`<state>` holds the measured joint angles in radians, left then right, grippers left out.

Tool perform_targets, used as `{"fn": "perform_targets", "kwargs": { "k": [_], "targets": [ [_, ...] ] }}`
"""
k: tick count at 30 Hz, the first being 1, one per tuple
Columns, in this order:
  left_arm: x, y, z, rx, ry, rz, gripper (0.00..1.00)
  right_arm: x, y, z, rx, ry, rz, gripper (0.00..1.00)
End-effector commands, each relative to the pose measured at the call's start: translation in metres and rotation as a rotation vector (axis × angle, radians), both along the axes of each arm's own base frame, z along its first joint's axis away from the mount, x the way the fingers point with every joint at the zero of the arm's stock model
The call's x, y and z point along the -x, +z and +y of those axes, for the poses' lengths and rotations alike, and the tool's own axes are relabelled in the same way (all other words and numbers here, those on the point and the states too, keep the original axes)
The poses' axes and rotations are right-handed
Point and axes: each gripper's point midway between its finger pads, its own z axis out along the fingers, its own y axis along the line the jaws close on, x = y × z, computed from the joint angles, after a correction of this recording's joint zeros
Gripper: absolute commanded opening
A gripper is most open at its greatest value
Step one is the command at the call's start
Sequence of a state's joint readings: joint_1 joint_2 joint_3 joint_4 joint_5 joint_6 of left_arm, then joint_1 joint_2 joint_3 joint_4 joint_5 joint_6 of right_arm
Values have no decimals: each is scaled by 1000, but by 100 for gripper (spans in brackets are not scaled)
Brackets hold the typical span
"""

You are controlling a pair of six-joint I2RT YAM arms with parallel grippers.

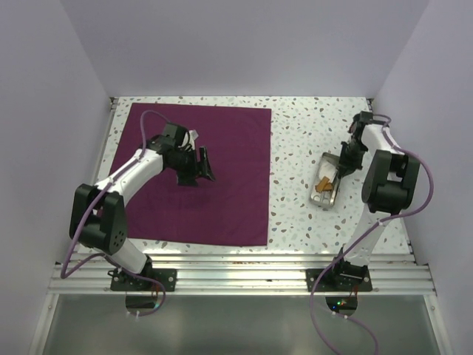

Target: Prepare the surgical pack

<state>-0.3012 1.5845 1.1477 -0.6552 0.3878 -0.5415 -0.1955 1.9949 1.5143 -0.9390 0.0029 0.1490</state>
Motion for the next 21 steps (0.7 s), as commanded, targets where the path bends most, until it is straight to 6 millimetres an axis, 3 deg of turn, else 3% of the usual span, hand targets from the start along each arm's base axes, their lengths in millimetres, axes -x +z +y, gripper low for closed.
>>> {"fn": "perform_targets", "kwargs": {
  "k": [1, 3, 11, 15, 17, 18, 19, 21],
  "targets": [
    [-19, -1, 28, -163, 131, -8, 75, -9, 43, 25, -66, -18, -68, 0],
    [-19, -2, 38, -218, 194, 21, 75, -12, 53, 40, -85, -14, -79, 0],
    [-32, 4, 68, -368, 358, 6, 77, -32, 75, 159, -202, -26, -133, 0],
    [-31, -1, 83, -437, 417, 25, 77, -32, 72, 232, -247, -2, -123, 0],
    [-28, -3, 94, -478, 465, 39, 77, -35, 73, 260, -269, -22, -130, 0],
    [-26, -3, 98, -490, 479, 46, 77, -28, 71, 284, -277, 6, -118, 0],
    [-26, -3, 103, -505, 497, 46, 77, -25, 60, 298, -282, -20, -89, 0],
    [-21, -4, 109, -521, 522, 60, 77, -23, 58, 325, -309, -14, -88, 0]
  ]
}}
